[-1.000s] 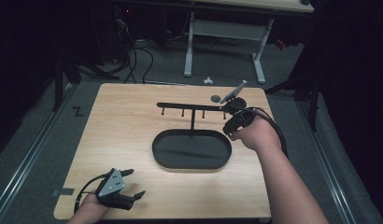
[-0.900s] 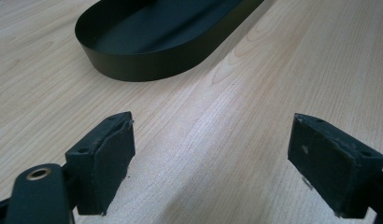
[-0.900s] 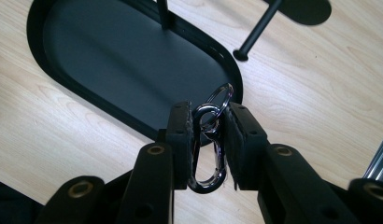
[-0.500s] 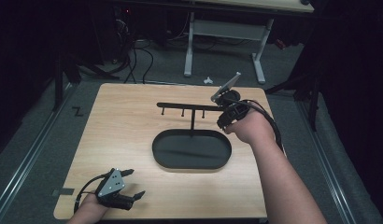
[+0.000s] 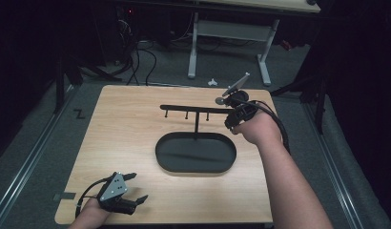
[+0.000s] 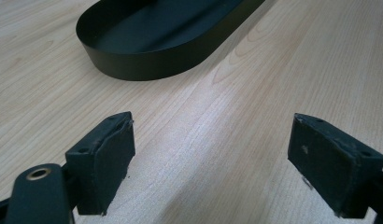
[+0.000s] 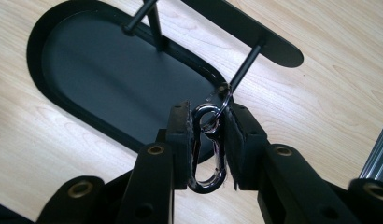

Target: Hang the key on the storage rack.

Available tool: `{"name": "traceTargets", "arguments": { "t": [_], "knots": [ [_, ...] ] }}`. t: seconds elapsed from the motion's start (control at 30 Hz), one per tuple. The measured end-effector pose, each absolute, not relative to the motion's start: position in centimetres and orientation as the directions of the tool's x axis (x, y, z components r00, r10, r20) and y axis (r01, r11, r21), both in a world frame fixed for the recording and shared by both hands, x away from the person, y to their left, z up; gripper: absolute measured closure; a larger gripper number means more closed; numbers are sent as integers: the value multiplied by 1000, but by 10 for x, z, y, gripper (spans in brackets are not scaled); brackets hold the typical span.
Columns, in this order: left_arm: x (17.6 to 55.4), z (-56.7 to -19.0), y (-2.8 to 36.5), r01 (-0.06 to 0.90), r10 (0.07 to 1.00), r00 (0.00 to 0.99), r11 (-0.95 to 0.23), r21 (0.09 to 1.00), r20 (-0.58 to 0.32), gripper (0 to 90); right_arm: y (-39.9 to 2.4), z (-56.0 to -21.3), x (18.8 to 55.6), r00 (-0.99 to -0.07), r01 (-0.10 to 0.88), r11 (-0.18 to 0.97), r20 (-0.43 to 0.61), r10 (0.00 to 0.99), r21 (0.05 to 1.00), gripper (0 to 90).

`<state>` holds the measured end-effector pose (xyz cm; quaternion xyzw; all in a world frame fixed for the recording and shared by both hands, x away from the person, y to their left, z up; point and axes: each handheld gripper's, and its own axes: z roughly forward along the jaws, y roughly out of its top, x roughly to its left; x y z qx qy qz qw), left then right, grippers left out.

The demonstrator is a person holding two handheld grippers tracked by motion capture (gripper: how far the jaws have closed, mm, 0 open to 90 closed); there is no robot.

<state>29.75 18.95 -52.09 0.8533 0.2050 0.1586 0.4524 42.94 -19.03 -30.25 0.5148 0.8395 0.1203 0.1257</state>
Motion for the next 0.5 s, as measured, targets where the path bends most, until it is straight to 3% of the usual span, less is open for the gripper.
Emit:
{"name": "traceTargets", "arguments": {
  "t": [0.5],
  "knots": [
    [297,-521,190,209,495,865,-506,837,83,153,-201,-308,435,-403,846,414,-107,909,336,728]
  ]
}}
